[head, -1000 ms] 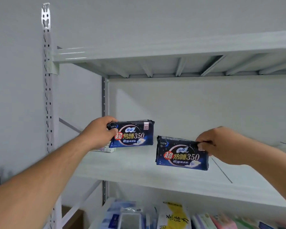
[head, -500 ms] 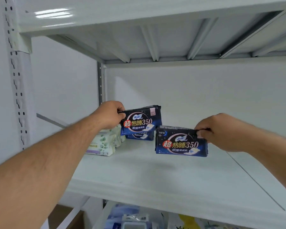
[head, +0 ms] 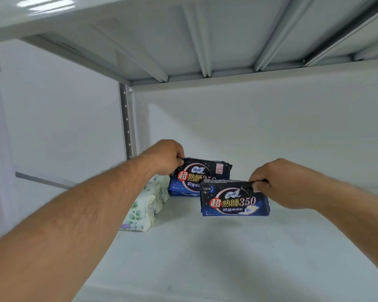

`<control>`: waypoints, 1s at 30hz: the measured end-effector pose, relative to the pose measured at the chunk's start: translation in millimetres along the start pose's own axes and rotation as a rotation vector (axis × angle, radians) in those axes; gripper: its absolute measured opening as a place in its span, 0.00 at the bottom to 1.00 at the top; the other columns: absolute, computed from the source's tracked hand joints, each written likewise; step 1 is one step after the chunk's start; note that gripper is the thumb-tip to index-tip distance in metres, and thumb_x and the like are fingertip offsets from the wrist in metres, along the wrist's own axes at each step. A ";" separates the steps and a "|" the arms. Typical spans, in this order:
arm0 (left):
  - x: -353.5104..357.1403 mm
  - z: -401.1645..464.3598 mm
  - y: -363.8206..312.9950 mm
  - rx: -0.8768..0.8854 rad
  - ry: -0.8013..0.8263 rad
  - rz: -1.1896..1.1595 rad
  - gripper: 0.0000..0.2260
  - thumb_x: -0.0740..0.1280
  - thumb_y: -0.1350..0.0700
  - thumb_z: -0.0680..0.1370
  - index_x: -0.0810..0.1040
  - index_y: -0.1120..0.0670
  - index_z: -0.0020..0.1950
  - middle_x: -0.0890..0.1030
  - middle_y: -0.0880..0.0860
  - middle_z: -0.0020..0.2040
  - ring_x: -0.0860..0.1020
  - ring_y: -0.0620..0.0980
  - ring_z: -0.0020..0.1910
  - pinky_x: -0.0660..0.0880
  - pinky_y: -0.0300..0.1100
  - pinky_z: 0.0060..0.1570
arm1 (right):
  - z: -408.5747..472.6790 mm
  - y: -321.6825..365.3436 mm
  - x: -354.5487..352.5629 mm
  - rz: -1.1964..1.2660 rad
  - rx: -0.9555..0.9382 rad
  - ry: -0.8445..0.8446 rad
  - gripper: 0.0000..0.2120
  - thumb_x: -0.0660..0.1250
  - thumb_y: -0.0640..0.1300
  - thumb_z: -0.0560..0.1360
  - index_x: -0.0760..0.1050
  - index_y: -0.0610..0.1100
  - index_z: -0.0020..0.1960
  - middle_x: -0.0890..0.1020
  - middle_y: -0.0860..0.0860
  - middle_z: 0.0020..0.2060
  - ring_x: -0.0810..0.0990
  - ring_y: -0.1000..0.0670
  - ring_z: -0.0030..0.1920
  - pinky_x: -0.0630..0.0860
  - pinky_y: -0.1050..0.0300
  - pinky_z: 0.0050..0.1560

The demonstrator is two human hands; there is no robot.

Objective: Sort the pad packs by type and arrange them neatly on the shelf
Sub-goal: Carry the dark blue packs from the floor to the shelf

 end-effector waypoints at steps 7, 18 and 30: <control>31.4 39.9 40.1 0.049 0.040 -0.022 0.04 0.67 0.56 0.79 0.81 0.53 0.52 0.77 0.47 0.48 0.74 0.47 0.48 0.68 0.38 0.44 | 60.0 26.5 32.6 -0.011 0.046 0.065 0.12 0.59 0.44 0.81 0.82 0.50 0.50 0.83 0.54 0.45 0.80 0.49 0.47 0.78 0.50 0.50; 60.5 81.2 74.3 0.077 0.137 -0.031 0.02 0.69 0.58 0.77 0.77 0.51 0.47 0.77 0.48 0.48 0.74 0.46 0.48 0.70 0.38 0.45 | 126.6 37.5 78.4 0.025 0.070 0.065 0.18 0.59 0.43 0.81 0.71 0.53 0.33 0.80 0.53 0.38 0.77 0.51 0.38 0.72 0.57 0.36; 77.0 86.3 85.0 0.106 0.185 0.138 0.02 0.70 0.54 0.76 0.78 0.48 0.45 0.79 0.45 0.46 0.76 0.47 0.47 0.72 0.41 0.44 | 145.8 41.3 92.3 0.059 0.063 0.076 0.12 0.59 0.44 0.82 0.79 0.45 0.47 0.84 0.47 0.46 0.80 0.48 0.44 0.75 0.55 0.40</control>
Point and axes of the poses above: each hand's wrist, its own z-axis towards the middle knuckle, its own x-axis out of the palm, y = z × x, the point moved 1 cm from there along z, towards the middle knuckle
